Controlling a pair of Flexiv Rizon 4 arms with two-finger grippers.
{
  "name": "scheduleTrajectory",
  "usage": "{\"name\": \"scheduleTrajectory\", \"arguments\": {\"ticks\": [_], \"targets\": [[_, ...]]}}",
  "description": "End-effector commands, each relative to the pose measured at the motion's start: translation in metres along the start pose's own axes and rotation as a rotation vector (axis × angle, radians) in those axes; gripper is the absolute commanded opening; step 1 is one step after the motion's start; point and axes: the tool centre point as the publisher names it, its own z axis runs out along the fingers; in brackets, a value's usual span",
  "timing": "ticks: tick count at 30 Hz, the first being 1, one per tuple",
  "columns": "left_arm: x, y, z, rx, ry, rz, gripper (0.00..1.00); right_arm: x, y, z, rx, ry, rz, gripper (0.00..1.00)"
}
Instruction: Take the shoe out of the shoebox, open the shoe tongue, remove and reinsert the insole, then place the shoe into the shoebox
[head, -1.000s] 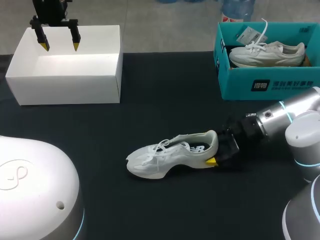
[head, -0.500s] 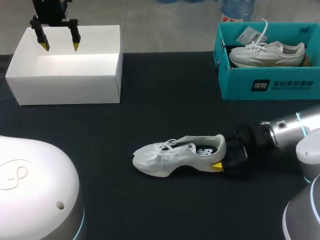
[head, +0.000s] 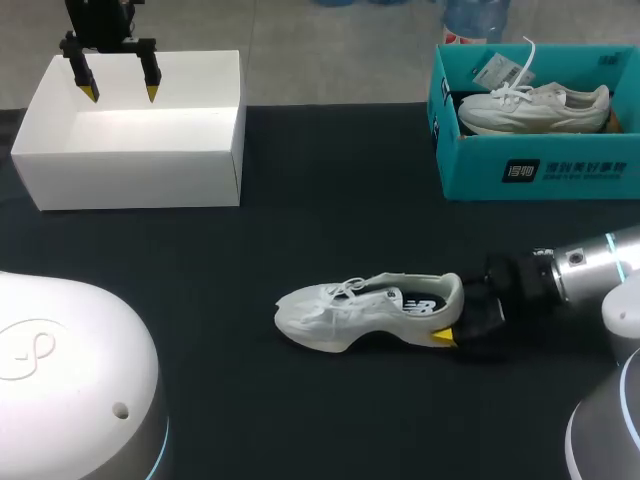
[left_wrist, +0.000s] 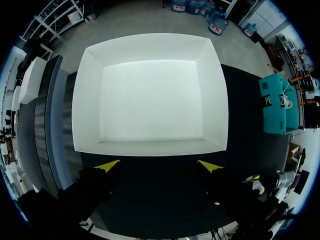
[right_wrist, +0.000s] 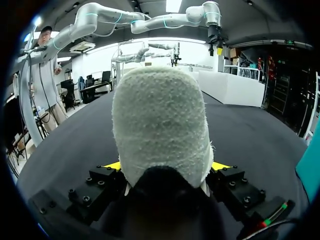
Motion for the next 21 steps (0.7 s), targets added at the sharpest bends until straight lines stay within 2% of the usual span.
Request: {"name": "scheduleTrajectory", "arguments": {"ticks": [1, 21], "targets": [[-0.0003, 0.0006, -0.0002, 0.001, 0.000, 0.000, 1.00, -0.0062, -0.0028, -0.0006, 0.001, 0.023, 0.001, 0.00], [-0.0003, 0.0006, -0.0002, 0.001, 0.000, 0.000, 1.00, -0.0094, -0.0092, 0.0016, -0.005, 0.032, 0.012, 0.00]]}}
